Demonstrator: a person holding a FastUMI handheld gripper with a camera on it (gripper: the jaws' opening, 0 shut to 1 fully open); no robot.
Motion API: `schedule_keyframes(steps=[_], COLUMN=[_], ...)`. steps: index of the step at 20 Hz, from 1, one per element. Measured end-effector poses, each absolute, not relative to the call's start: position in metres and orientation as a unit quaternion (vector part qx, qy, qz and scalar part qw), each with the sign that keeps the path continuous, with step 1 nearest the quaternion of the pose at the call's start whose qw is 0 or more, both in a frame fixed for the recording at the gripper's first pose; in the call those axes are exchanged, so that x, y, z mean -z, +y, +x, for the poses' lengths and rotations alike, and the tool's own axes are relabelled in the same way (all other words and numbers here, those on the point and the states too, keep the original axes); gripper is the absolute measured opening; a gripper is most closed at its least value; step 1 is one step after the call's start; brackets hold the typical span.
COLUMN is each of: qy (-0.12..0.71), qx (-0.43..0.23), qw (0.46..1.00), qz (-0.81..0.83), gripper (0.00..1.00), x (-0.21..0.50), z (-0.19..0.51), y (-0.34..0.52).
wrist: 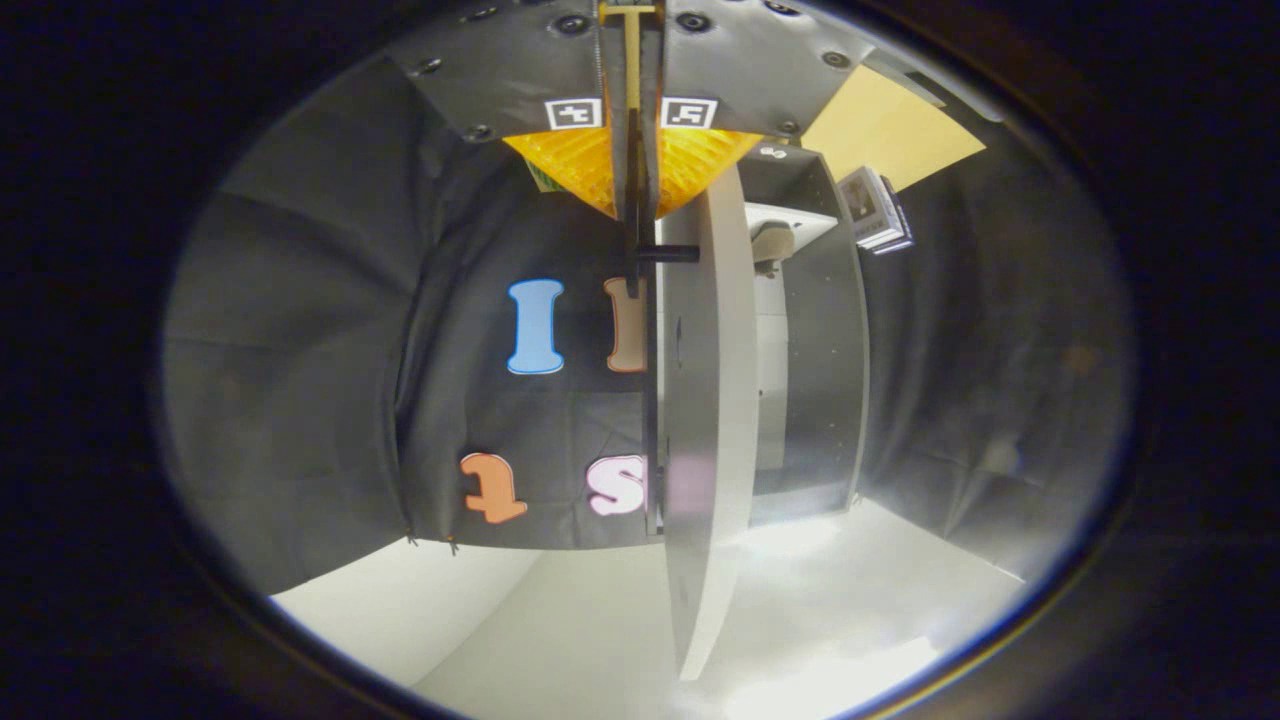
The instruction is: Open the shoe cabinet door, grab the shoes and put them into the shoe cabinet, then close the shoe cabinet door.
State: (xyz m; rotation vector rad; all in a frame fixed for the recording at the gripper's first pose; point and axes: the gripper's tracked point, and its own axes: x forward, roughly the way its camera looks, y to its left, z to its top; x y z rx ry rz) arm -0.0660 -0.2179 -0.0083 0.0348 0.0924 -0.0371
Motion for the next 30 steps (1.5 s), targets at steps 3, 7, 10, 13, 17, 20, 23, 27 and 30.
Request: schedule_keyframes(steps=[3,7,10,13,17,20,23,27,30], qy=[0.039,0.037,0.028,0.026,0.034,0.046,0.078,0.132,0.170], qx=[0.026,0.020,0.011,-0.003,-0.014,-0.019,-0.018,-0.007,0.010], qw=[0.999,0.999,0.999,1.000,0.999,0.999,0.997,0.991,0.985], qz=[0.020,0.014,0.010,0.008,-0.003,-0.007,0.001,0.036,0.040], gripper=[0.07,0.07,0.07,0.07,0.07,0.07,0.07,0.07,0.07], x=[-0.001,-0.008,-0.013,-0.008,0.010,0.035,0.076,0.147,0.200], z=[-0.081,-0.100,-0.106,-0.099,-0.082,-0.067,-0.052,-0.036,-0.029], y=[-0.215,-0.193,-0.170,-0.138,-0.091,-0.051,-0.014,0.024,0.042])
